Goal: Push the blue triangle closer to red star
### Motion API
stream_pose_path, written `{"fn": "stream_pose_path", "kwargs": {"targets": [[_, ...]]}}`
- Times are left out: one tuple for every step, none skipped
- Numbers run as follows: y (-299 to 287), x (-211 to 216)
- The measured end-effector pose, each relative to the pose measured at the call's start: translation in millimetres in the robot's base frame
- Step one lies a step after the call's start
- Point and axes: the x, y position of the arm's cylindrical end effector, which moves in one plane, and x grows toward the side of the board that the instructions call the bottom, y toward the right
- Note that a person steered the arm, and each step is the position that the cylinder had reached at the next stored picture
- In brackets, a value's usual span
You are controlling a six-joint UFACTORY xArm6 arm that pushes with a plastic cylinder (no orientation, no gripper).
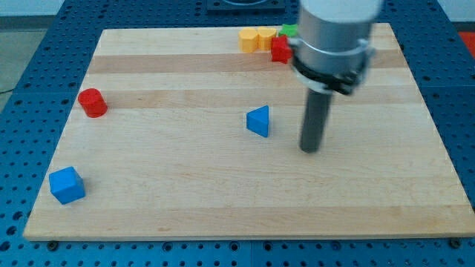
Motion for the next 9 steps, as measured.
{"fn": "stream_pose_path", "kwargs": {"targets": [[0.2,36.9],[-26.8,38.3],[-51.9,23.6],[-65.1,-1.9],[-105.4,-10.7],[-116.2,-22.9],[-99.9,-33.4],[-96.5,-52.7],[-97.0,-68.1]]}}
